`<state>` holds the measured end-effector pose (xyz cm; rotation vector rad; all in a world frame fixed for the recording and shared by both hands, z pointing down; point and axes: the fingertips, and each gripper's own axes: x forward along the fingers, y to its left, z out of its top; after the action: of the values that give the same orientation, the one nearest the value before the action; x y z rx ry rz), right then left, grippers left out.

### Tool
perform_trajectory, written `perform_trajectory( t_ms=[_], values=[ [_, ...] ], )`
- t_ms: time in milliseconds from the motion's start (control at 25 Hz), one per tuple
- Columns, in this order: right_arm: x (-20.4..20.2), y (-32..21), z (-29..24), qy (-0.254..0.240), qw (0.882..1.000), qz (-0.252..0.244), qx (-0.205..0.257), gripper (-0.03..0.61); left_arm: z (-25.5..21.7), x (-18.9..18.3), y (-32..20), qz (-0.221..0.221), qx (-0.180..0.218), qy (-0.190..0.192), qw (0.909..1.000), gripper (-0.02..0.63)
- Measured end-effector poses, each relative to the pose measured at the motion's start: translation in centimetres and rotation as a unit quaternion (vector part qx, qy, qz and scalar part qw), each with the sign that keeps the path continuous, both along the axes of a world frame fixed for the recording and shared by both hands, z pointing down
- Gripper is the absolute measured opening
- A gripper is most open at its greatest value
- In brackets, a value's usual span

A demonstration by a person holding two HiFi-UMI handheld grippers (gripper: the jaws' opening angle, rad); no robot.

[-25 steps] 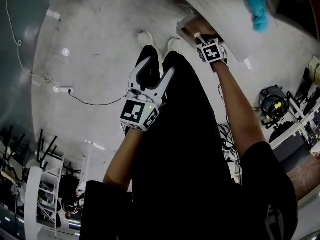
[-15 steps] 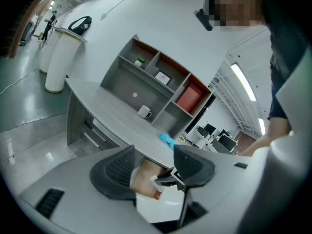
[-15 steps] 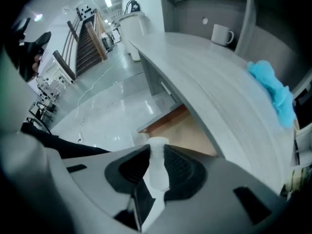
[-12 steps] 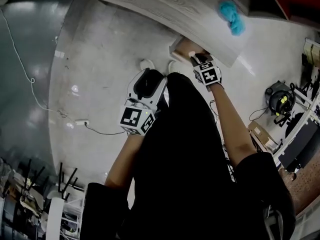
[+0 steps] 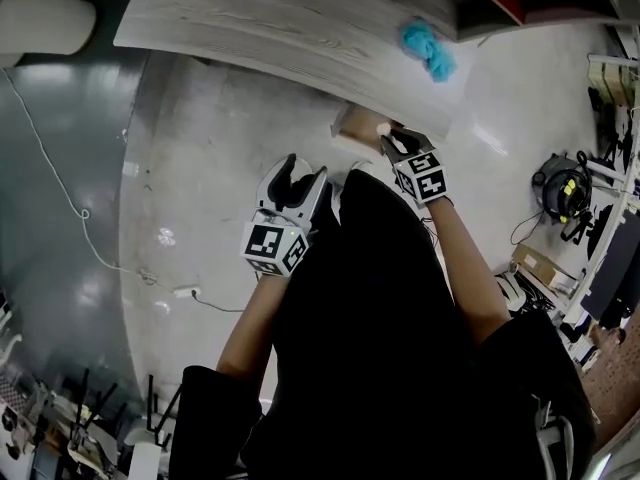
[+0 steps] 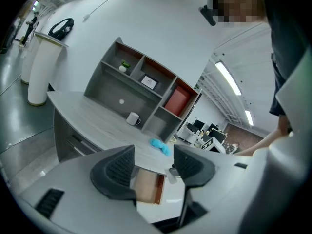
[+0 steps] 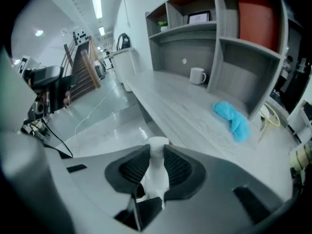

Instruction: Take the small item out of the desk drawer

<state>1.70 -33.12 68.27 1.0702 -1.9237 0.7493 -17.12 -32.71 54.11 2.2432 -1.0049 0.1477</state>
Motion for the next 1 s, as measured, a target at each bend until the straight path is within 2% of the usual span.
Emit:
perform_trajectory(
  t_ms=[280,480,800,1000],
  values=[
    [2.4,0.9,-9.8,-0.059,0.993,0.057,0.084,0.091,-3.9,3.2,-0.3,0.022,0.049,0.000,0.9986,0.229],
    [4.0,2.9,-16.9,-0.099,0.982,0.067,0.145,0.091,-7.9,6.3,0.4,0.034,0.082,-0.005,0.9960,0.229],
    [9.3,6.0,-26.0,-0.150,0.952,0.131,0.231,0.091,-13.1,11.3,2.5,0.043,0.114,-0.004,0.9925,0.229],
    [12.3,7.9,-29.9,-0.155,0.937,0.153,0.273,0.091,-15.6,14.1,4.8,0.040,0.123,-0.010,0.9916,0.227]
  ],
)
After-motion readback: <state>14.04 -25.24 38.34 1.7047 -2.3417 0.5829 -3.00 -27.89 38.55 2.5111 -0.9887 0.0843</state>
